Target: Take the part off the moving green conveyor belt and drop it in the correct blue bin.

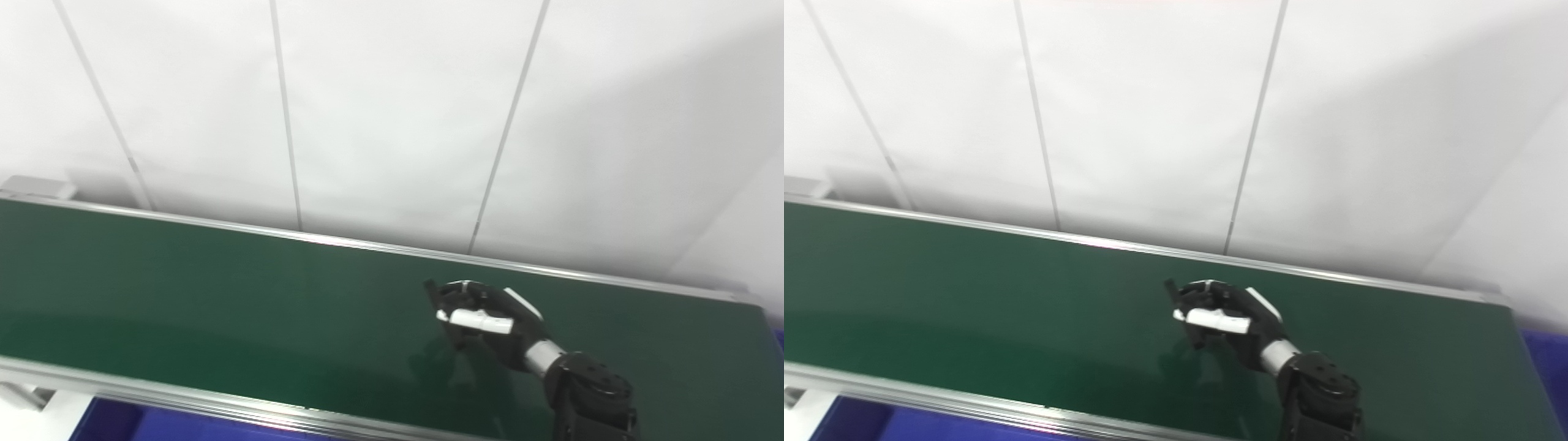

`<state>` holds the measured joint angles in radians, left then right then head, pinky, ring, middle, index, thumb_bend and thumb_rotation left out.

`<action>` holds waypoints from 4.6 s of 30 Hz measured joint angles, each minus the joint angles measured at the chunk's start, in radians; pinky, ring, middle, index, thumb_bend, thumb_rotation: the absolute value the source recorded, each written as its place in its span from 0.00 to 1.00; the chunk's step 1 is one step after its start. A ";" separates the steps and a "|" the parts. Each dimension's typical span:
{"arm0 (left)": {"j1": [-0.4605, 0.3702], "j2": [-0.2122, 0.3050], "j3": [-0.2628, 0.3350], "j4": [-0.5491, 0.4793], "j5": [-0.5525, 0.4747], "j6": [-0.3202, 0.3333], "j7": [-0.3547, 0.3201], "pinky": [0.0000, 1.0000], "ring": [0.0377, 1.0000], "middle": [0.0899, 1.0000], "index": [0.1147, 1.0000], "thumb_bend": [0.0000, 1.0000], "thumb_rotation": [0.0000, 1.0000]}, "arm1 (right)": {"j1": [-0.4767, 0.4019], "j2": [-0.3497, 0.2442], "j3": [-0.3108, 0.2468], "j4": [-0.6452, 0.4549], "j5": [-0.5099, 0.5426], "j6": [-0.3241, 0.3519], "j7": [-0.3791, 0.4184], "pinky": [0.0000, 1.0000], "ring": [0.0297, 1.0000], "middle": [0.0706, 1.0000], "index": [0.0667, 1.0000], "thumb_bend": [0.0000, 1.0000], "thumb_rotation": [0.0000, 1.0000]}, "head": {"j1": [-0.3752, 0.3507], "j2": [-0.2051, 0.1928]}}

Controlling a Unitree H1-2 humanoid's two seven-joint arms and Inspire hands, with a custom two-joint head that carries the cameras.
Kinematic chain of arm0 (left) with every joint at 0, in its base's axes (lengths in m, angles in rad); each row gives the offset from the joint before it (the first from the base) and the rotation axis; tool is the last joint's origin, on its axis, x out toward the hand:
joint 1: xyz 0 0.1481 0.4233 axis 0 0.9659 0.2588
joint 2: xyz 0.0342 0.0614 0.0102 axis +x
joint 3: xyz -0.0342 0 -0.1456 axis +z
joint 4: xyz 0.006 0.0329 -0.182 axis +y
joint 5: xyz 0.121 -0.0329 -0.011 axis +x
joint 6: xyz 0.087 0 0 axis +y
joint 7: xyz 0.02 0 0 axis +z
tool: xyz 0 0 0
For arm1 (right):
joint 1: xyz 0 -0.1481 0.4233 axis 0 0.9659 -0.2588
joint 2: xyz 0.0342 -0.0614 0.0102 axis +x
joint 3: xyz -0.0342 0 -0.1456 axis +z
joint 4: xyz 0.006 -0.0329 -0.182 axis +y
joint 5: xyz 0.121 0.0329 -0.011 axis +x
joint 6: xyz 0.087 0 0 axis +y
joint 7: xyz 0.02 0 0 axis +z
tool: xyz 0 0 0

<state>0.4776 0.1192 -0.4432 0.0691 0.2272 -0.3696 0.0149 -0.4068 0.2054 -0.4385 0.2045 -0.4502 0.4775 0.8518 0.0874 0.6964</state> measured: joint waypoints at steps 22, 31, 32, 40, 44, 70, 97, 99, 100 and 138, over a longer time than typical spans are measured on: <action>0.034 0.056 0.077 -0.108 -0.126 -0.026 -0.096 0.92 0.94 0.92 0.93 0.94 0.92 | 0.016 0.001 -0.030 -0.192 0.153 0.000 0.005 0.17 0.21 0.37 0.50 0.52 0.00 | -0.313 0.097; 0.043 0.083 0.109 -0.157 -0.153 -0.008 -0.141 0.89 0.92 0.91 0.92 0.93 0.92 | 0.086 -0.034 -0.040 -0.409 0.123 0.000 0.034 0.16 0.19 0.37 0.49 0.52 0.00 | -0.318 0.138; 0.043 0.084 0.113 -0.157 -0.153 -0.005 -0.143 0.89 0.92 0.91 0.92 0.93 0.92 | 0.110 -0.040 -0.040 -0.431 0.117 0.000 0.041 0.16 0.18 0.37 0.49 0.52 0.00 | -0.318 0.143; 0.046 0.098 0.134 -0.162 -0.171 0.026 -0.169 0.90 0.92 0.91 0.92 0.91 0.90 | 0.331 -0.034 -0.057 -0.607 0.129 0.000 0.046 0.16 0.20 0.36 0.49 0.52 0.00 | -0.334 0.150; 0.050 0.107 0.140 -0.172 -0.184 0.030 -0.182 0.89 0.91 0.90 0.91 0.91 0.89 | 0.333 -0.033 -0.031 -0.713 0.182 0.000 0.028 0.16 0.21 0.37 0.50 0.52 0.00 | -0.337 0.153; 0.061 0.110 0.182 -0.252 -0.214 0.066 -0.212 0.88 0.90 0.89 0.90 0.91 0.89 | 0.921 -0.045 0.354 -0.838 0.756 0.000 -0.578 0.15 0.19 0.36 0.49 0.52 0.00 | -0.339 0.195; 0.075 0.111 0.197 -0.292 -0.216 0.111 -0.229 0.88 0.90 0.88 0.90 0.95 0.89 | 0.956 -0.237 0.456 -0.752 0.535 -0.239 -0.707 0.20 0.24 0.37 0.50 0.52 0.00 | -0.327 0.224; 0.076 0.111 0.196 -0.293 -0.216 0.113 -0.229 0.88 0.90 0.88 0.90 0.95 0.89 | 0.943 -0.258 0.461 -0.749 0.495 -0.261 -0.710 0.20 0.24 0.39 0.49 0.52 0.00 | -0.322 0.225; 0.076 0.111 0.196 -0.294 -0.216 0.114 -0.229 0.88 0.90 0.88 0.90 0.95 0.89 | 0.937 -0.270 0.464 -0.747 0.474 -0.271 -0.710 0.20 0.24 0.40 0.47 0.52 0.00 | -0.322 0.225; 0.082 0.103 0.191 -0.319 -0.195 0.148 -0.229 0.86 0.89 0.89 0.90 0.97 0.90 | 0.910 -0.532 0.590 -0.633 -0.499 -0.658 -0.701 0.81 0.80 0.82 0.76 0.97 0.64 | -0.304 0.245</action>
<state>0.5594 0.2222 -0.2522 -0.2501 0.0322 -0.2220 -0.2138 0.5036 -0.3268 0.1514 -0.4289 -0.9494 -0.1805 0.1509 -0.2163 0.9419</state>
